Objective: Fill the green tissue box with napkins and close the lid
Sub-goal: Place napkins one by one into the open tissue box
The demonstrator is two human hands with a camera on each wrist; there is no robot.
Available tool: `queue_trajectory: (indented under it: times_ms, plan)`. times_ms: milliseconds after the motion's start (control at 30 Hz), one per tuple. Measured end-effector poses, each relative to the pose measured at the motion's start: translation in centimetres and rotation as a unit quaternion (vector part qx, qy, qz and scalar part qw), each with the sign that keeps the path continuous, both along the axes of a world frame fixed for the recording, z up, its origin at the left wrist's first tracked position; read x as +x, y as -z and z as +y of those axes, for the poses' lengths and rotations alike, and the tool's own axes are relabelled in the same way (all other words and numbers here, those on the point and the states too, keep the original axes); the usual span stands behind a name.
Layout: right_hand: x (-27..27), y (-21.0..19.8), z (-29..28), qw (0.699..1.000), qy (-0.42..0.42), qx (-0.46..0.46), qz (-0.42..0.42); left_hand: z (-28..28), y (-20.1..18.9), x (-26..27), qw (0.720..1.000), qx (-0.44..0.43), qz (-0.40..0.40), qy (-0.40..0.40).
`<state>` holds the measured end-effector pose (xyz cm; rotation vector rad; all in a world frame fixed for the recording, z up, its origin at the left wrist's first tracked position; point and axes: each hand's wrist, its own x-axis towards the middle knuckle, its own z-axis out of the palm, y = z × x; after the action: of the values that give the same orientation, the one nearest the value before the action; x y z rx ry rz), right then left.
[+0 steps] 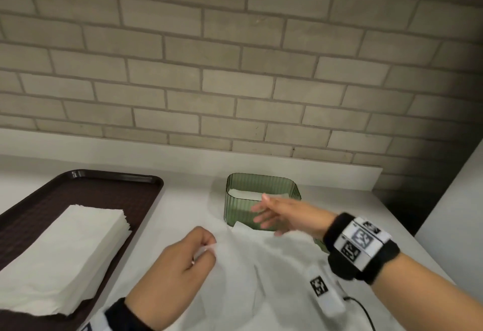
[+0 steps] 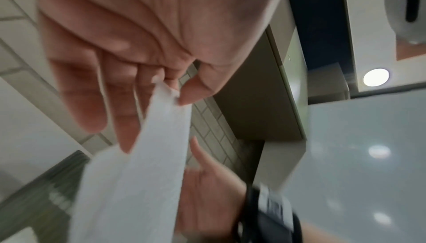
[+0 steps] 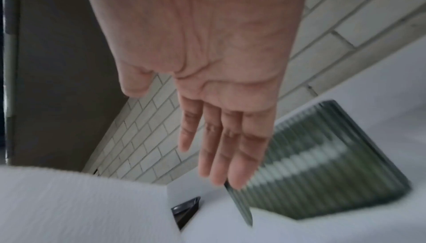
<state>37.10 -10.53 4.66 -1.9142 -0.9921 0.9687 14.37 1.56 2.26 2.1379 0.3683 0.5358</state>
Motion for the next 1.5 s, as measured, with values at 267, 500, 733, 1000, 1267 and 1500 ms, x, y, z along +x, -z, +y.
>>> queue_trajectory:
  times_ms: [267, 500, 733, 1000, 1267, 1500]
  plan:
    - [-3.8, 5.9, -3.0, 0.977, -0.07, 0.057, 0.192, -2.0, -2.8, 1.8, 0.958, -0.267, 0.002, 0.101]
    - [-2.3, 4.9, -5.8, 0.936, -0.053, 0.185, 0.295, -1.9, -2.7, 4.7, 0.978, -0.204, 0.028, -0.018]
    - [3.5, 3.4, -6.4, 0.947, 0.058, 0.209, 0.237, -1.6, -1.7, 9.0, 0.982, -0.134, 0.024, -0.13]
    - [8.7, 3.3, -2.4, 0.96, 0.17, 0.212, 0.072, 3.6, -0.5, 18.1, 0.957, -0.164, 0.026, -0.236]
    - [13.4, 6.0, 3.4, 0.961, 0.232, 0.135, -0.071, 4.8, 0.5, 17.8, 0.928, -0.322, 0.0, -0.189]
    - [14.9, 5.4, 5.8, 0.957, 0.204, -0.042, -0.203, 3.6, 2.2, 9.9, 0.972, -0.196, 0.121, -0.047]
